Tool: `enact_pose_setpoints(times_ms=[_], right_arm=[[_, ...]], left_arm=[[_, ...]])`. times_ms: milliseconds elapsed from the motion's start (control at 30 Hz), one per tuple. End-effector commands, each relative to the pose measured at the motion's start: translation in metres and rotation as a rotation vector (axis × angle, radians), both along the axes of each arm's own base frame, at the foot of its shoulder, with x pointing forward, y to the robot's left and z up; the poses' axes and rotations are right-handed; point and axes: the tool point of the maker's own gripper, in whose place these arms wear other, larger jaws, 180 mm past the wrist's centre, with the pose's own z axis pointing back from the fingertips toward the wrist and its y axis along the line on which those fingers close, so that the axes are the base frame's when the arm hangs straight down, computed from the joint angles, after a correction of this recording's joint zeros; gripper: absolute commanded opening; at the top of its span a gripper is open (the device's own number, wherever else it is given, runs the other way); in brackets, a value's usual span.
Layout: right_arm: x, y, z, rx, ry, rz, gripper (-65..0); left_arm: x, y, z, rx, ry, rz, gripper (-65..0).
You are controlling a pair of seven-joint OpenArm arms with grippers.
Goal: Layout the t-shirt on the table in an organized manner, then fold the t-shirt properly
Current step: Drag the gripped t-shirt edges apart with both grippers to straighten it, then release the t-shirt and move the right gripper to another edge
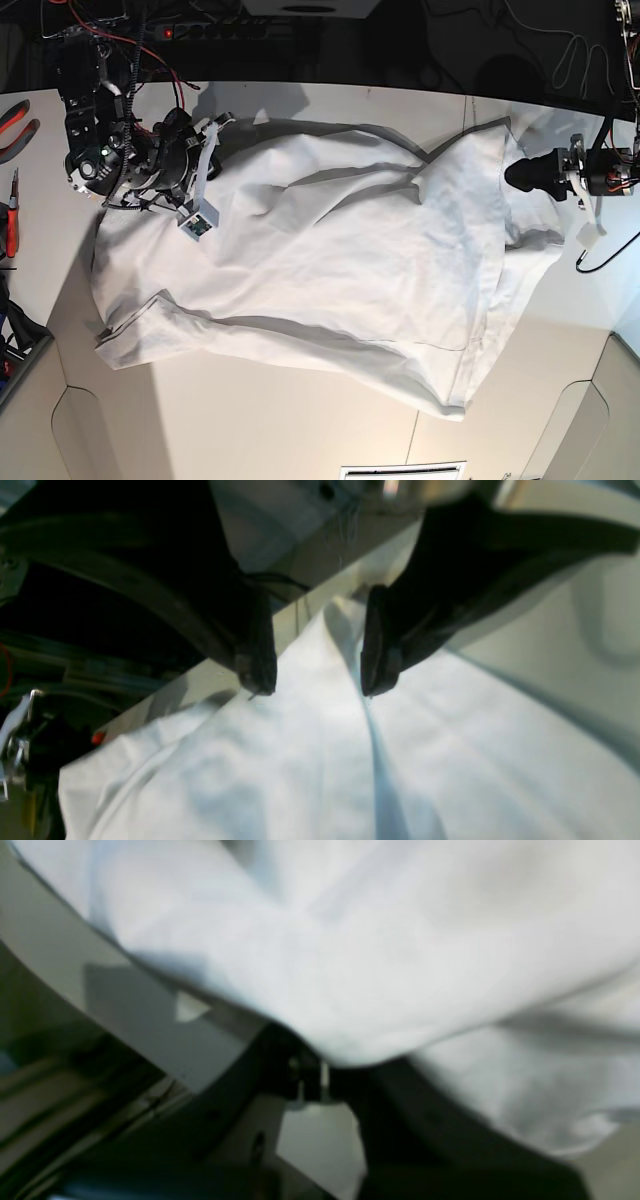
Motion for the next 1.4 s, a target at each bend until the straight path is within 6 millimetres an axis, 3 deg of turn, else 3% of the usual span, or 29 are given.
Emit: enact_pose_setpoints(times_ms=[0,133,300,367,433,467,600,700,1033,1233,1367], right_arm=[[0.006,-0.001,0.003,0.005,-0.015,-0.004,-65.0],[-0.004,-0.006,-0.013,-0.003,0.045,-0.017,-65.0],[-0.006,-0.006,-0.016,0.004,0.059,-0.02,-65.0],[-0.006,-0.005,-0.016,0.008,0.059,-0.021,-65.0],[-0.007,-0.005,-0.016,0.007,0.06,-0.021,-65.0],[-0.007,-0.005,-0.016,0.007,0.061,-0.021,-65.0],[-0.012,-0.008,-0.018,-0.013,0.094,-0.016,-65.0],[-0.018,-0.009,-0.018,-0.011,0.126,-0.013,-65.0],[-0.021,-0.046,-0.013,-0.11,0.14,-0.001,-65.0],[-0.001,-0.032,0.013,-0.015,0.059,0.038,-65.0],[0.026,-0.021,0.031,0.049,-0.021,0.036,-65.0]], left_arm=[[0.007,0.004,0.009,0.005,-0.036,-0.006,-33.2],[-0.002,-0.003,-0.008,0.049,-0.008,-0.048,-33.2],[-0.009,-0.01,-0.024,0.111,0.01,-0.105,-33.7],[-0.011,-0.012,-0.026,0.109,0.016,-0.115,-42.0],[-0.011,-0.014,-0.024,0.093,0.018,-0.113,-59.3],[-0.013,-0.016,-0.023,0.082,0.026,-0.117,-65.0],[-0.022,-0.028,-0.01,0.004,0.065,-0.175,-65.0],[-0.007,-0.035,0.017,-0.069,-0.012,-0.173,-65.0],[0.031,-0.016,0.077,0.027,-0.231,-0.205,-65.0],[0.08,-0.009,0.12,-0.009,-0.44,-0.072,-65.0],[0.11,-0.009,0.129,0.048,-0.537,-0.029,-65.0]])
